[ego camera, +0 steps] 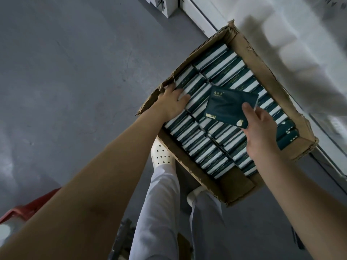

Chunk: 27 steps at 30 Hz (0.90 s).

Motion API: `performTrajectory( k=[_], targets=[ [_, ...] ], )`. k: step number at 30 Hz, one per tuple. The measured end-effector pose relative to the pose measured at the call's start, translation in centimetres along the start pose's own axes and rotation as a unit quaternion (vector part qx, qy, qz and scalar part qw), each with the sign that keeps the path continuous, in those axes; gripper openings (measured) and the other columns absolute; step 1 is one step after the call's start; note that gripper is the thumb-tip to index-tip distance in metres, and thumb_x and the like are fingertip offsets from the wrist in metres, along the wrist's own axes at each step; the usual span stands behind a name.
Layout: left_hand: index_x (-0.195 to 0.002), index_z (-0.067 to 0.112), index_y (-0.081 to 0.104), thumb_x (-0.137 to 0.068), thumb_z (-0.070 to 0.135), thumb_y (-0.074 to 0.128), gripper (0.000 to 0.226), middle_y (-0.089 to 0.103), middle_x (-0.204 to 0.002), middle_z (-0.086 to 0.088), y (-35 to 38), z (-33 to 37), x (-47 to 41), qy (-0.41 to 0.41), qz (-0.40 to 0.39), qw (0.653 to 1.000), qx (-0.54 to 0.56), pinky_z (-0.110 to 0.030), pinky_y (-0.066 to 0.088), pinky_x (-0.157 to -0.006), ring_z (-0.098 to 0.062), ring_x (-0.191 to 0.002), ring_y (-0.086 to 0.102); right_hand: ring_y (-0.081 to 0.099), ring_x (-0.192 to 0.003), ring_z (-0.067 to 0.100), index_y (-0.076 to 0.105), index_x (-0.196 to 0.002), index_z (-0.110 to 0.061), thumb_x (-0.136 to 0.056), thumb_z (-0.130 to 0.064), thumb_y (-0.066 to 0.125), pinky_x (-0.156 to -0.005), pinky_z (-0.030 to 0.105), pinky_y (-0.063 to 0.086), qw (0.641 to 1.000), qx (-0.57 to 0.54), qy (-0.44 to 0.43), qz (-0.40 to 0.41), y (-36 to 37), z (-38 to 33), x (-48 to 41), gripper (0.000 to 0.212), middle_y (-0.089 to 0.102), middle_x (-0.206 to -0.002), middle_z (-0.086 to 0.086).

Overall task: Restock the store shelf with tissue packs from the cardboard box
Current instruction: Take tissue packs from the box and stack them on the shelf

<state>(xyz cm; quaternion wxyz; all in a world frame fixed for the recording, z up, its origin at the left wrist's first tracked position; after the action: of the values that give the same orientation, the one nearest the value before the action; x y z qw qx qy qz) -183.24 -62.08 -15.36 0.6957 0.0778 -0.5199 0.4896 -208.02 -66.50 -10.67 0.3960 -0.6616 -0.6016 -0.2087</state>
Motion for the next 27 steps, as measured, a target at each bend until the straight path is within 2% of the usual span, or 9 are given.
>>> performTrajectory(
  k=[4,8,11,13,16,18,22,25,27],
  targets=[
    [-0.147,0.016,0.034,-0.106,0.038,0.022,0.048,0.014,-0.159,-0.014,0.2,-0.6,-1.4,-0.059,0.006,0.998,0.007,-0.046,0.013,-0.116,-0.038,-0.144,0.012,0.066,-0.106,0.020,0.068,-0.095,-0.022,-0.086,-0.035,0.072,-0.100,0.049,0.050,1.000,0.001,-0.012,0.005,0.6,0.0,-1.5,0.017,0.071,-0.108,0.002],
    [-0.149,0.013,0.030,-0.107,0.033,0.022,0.048,0.013,-0.160,-0.014,0.3,-1.5,-2.7,-0.106,0.015,0.994,0.030,-0.045,0.013,-0.117,-0.035,-0.146,0.009,0.067,-0.105,0.024,0.069,-0.094,-0.020,-0.080,-0.039,0.076,-0.097,0.049,0.051,1.000,0.000,-0.011,-0.002,1.3,0.6,-2.3,0.025,0.071,-0.107,0.007],
    [-0.152,0.021,0.017,-0.104,0.026,0.019,0.048,0.012,-0.159,-0.017,1.5,-3.0,-3.2,-0.152,-0.021,0.988,0.000,-0.060,0.016,-0.114,-0.041,-0.145,0.002,0.067,-0.104,0.024,0.068,-0.092,-0.020,-0.082,-0.035,0.075,-0.097,0.048,0.052,1.000,-0.005,-0.006,-0.008,1.5,1.1,-2.1,0.019,0.072,-0.106,0.006],
    [-0.152,0.023,0.016,-0.104,0.025,0.020,0.049,0.011,-0.158,-0.019,1.5,-3.1,-3.2,-0.173,-0.016,0.985,0.015,-0.061,0.019,-0.113,-0.046,-0.144,0.001,0.067,-0.105,0.023,0.067,-0.091,-0.021,-0.085,-0.030,0.075,-0.098,0.048,0.051,1.000,-0.015,0.001,0.002,1.1,1.4,-1.7,0.014,0.071,-0.106,0.006],
    [-0.146,0.013,0.039,-0.104,0.045,0.021,0.055,0.009,-0.160,-0.014,0.2,-2.2,-2.1,-0.166,0.019,0.986,0.018,-0.050,0.021,-0.114,-0.042,-0.143,0.012,0.067,-0.105,0.022,0.066,-0.093,-0.022,-0.084,-0.030,0.076,-0.099,0.049,0.051,0.999,-0.026,0.012,0.019,0.2,1.5,-1.0,0.015,0.071,-0.107,0.004],
    [-0.136,0.014,0.053,-0.101,0.055,0.021,0.063,0.010,-0.160,-0.011,-0.3,-1.3,-1.0,-0.141,0.032,0.989,0.006,-0.048,0.020,-0.113,-0.040,-0.141,0.015,0.068,-0.102,0.017,0.065,-0.095,-0.021,-0.084,-0.030,0.075,-0.097,0.048,0.052,0.999,-0.028,0.022,0.025,-0.3,1.3,-0.3,0.017,0.071,-0.106,0.002],
    [-0.131,0.026,0.058,-0.100,0.056,0.025,0.054,0.013,-0.157,-0.008,-0.6,-0.1,2.8,-0.106,0.038,0.993,0.020,-0.047,0.021,-0.111,-0.040,-0.139,0.014,0.069,-0.100,0.014,0.065,-0.097,-0.018,-0.087,-0.027,0.072,-0.098,0.043,0.052,0.998,-0.047,0.029,0.011,-0.9,-0.3,2.1,0.016,0.072,-0.106,0.000],
    [-0.133,0.033,0.056,-0.101,0.052,0.031,0.045,0.017,-0.157,-0.005,-2.5,1.4,7.3,-0.089,0.088,0.991,0.045,-0.048,0.019,-0.113,-0.038,-0.140,0.014,0.067,-0.104,0.015,0.066,-0.099,-0.019,-0.087,-0.028,0.072,-0.101,0.043,0.050,0.997,-0.069,0.029,0.005,-1.6,-2.7,5.2,0.016,0.072,-0.108,0.001],
    [-0.133,0.037,0.055,-0.101,0.047,0.034,0.039,0.024,-0.154,-0.003,-4.2,2.3,10.7,-0.096,0.121,0.985,0.073,-0.046,0.020,-0.113,-0.035,-0.139,0.017,0.066,-0.108,0.017,0.064,-0.112,-0.014,-0.080,-0.033,0.077,-0.100,0.042,0.050,0.994,-0.103,0.038,-0.009,-2.0,-4.7,7.8,0.039,0.069,-0.117,0.004]
  ],
)
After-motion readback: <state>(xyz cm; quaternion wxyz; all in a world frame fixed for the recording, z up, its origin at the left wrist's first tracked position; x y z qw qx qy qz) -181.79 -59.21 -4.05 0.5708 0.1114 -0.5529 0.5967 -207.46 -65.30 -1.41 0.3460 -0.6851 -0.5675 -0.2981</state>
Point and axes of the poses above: each hand's wrist, its own x-axis away from the middle knuckle, its own y-axis out of the palm, z = x × y, the point moved 10 cm from there along -x, towards the middle knuckle
